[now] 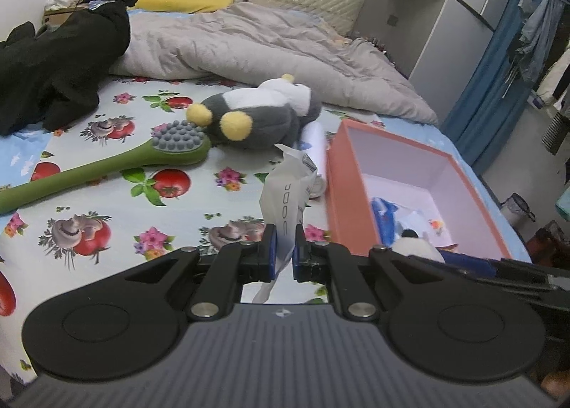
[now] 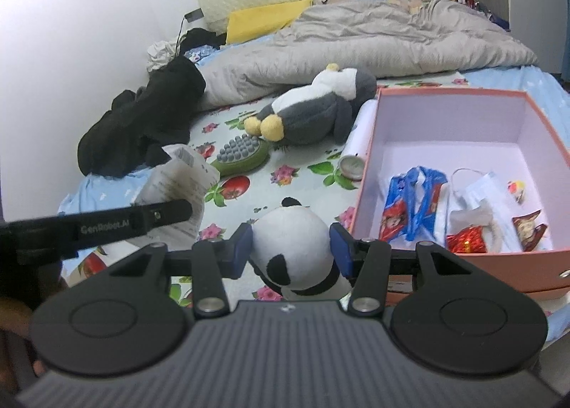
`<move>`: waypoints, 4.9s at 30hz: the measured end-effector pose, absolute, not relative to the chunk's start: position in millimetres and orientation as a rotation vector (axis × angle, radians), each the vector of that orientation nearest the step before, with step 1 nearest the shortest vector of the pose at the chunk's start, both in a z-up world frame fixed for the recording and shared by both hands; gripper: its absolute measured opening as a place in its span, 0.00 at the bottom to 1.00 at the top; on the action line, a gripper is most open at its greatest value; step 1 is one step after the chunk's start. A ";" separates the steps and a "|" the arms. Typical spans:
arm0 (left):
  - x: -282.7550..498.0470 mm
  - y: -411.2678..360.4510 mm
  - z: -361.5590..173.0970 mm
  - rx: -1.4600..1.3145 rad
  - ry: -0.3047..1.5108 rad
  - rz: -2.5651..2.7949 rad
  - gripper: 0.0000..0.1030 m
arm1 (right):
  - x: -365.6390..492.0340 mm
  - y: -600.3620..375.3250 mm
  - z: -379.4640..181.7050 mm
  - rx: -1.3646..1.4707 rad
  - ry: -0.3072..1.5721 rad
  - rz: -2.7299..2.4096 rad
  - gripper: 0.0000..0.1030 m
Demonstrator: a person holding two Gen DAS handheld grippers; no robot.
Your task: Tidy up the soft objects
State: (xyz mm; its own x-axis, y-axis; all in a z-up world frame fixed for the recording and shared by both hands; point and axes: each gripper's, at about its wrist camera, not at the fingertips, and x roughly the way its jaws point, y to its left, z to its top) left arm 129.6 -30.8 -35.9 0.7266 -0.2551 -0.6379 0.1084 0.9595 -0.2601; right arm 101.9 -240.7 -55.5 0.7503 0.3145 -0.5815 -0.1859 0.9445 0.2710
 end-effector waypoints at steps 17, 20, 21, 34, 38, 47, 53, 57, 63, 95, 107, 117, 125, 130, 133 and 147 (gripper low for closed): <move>107.6 -122.6 -7.4 -0.176 0.714 -0.369 0.10 | 63.8 -310.6 -28.7 0.220 0.599 0.162 0.50; 108.5 -140.9 -10.8 -0.149 0.730 -0.403 0.10 | 57.2 -324.1 -29.6 0.222 0.596 0.121 0.50; 108.6 -145.5 -11.9 -0.148 0.735 -0.416 0.10 | 56.0 -327.6 -30.4 0.223 0.597 0.108 0.50; 160.3 -191.3 -23.1 -0.107 0.800 -0.489 0.10 | 83.7 -371.2 -43.0 0.277 0.601 0.022 0.50; 188.0 -203.6 -30.5 -0.094 0.825 -0.490 0.10 | 105.8 -381.1 -50.0 0.289 0.612 0.029 0.50; 250.7 -227.0 -48.3 -0.081 0.874 -0.472 0.10 | 154.0 -400.2 -54.9 0.312 0.624 0.045 0.49; 288.8 -238.9 -62.4 -0.077 0.902 -0.467 0.10 | 187.5 -413.9 -68.6 0.332 0.649 0.033 0.49; 310.9 -246.8 -74.5 -0.071 0.931 -0.459 0.10 | 211.3 -420.2 -84.5 0.333 0.681 0.017 0.49; 331.4 -252.3 -87.7 -0.055 0.962 -0.447 0.10 | 234.1 -426.7 -103.5 0.346 0.713 -0.007 0.49; 219.8 -214.6 26.6 -0.080 0.740 -0.495 0.37 | 129.2 -405.3 -15.4 0.348 0.553 -0.016 0.63; 144.8 -187.9 59.0 -0.082 0.682 -0.535 0.40 | 57.3 -382.3 16.0 0.299 0.473 -0.022 0.63; 99.3 -173.9 53.2 -0.086 0.683 -0.534 0.40 | 20.8 -374.1 1.7 0.294 0.477 -0.052 0.63; 93.0 -175.6 34.7 -0.056 0.717 -0.506 0.42 | 18.0 -373.2 -22.7 0.283 0.500 -0.067 0.63; 92.7 -175.6 21.6 -0.059 0.718 -0.500 0.43 | 15.7 -373.7 -33.0 0.286 0.505 -0.055 0.63; 89.0 -173.3 16.4 -0.059 0.712 -0.489 0.43 | 12.8 -372.4 -40.1 0.285 0.511 -0.055 0.63; 80.0 -161.3 20.0 -0.050 0.693 -0.495 0.48 | 3.3 -363.2 -36.0 0.256 0.503 -0.053 0.63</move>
